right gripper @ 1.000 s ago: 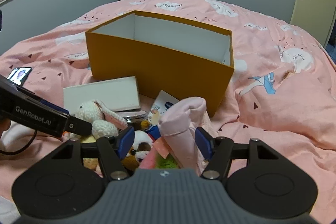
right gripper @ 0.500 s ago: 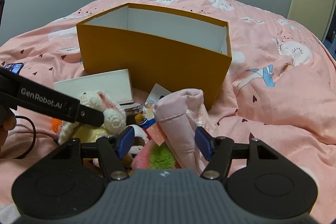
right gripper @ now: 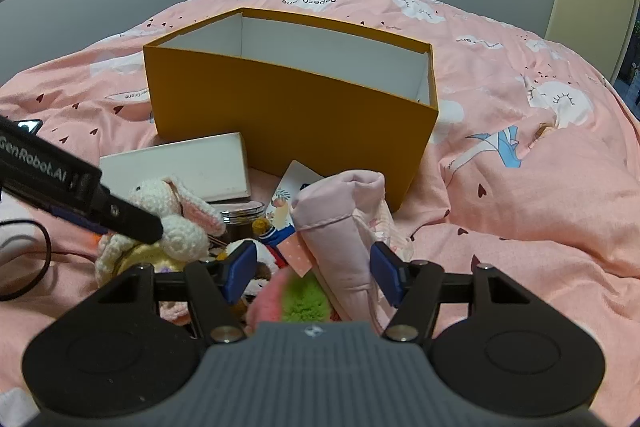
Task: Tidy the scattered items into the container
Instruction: 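Grasp the white crocheted bunny with the left tool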
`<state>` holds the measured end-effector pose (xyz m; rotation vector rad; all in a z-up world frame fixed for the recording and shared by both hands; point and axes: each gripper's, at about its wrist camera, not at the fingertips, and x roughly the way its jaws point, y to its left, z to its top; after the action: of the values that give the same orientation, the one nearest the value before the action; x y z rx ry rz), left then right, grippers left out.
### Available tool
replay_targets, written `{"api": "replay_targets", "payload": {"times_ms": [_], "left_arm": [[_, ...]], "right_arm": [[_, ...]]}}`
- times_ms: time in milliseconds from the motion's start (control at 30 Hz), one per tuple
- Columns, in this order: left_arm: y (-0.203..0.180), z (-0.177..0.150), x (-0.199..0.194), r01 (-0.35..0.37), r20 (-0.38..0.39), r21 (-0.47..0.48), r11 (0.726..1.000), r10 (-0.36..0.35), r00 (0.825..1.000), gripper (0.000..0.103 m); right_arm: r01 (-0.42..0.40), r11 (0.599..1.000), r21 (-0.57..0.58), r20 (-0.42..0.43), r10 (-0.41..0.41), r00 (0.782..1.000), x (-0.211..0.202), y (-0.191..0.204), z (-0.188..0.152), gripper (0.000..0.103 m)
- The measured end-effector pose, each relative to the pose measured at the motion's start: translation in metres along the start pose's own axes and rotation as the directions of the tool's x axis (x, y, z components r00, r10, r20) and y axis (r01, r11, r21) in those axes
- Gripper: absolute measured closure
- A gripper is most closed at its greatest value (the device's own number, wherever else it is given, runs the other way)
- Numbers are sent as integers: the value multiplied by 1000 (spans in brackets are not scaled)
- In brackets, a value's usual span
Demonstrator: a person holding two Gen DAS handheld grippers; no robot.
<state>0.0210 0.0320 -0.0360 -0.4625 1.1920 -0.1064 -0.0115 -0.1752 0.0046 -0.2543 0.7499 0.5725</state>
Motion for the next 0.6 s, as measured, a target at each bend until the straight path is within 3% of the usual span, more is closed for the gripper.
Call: {"api": "replay_targets", "payload": {"times_ms": [200, 467, 600], "left_arm": [[6, -2, 18, 80, -43, -77, 994, -83, 996, 23], [5, 1, 33, 73, -25, -89, 993, -75, 997, 23], [-2, -2, 27, 41, 8, -17, 999, -41, 999, 34]], "right_arm": [[-3, 1000, 5, 1, 3, 1000, 0, 0, -2, 38], [-40, 999, -25, 43, 41, 998, -17, 0, -1, 38], [-96, 995, 0, 33, 96, 995, -23, -2, 1, 43]]}}
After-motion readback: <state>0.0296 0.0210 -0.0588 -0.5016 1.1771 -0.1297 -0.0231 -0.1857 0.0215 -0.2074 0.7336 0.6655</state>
